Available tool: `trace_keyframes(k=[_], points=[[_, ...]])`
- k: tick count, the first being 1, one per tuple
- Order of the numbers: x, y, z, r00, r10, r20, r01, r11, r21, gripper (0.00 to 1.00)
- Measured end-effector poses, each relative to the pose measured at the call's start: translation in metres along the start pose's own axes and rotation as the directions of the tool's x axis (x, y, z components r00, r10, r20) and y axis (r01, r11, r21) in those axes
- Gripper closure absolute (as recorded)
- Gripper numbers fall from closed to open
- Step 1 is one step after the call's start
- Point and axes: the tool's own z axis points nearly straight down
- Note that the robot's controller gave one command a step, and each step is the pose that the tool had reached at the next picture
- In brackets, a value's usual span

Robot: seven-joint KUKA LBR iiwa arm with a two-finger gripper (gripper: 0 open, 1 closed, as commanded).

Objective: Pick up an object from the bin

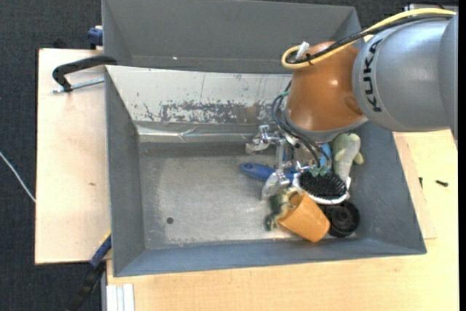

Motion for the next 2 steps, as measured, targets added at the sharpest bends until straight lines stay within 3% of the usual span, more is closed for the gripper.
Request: trace_keyframes(k=[1,2], points=[[0.000,-0.001,-0.003,1.000,0.000,-0.003,0.000,1.000,0.004,1.00],[0.001,0.017,-0.139,1.000,0.015,0.003,-0.015,1.000,0.008,1.00]])
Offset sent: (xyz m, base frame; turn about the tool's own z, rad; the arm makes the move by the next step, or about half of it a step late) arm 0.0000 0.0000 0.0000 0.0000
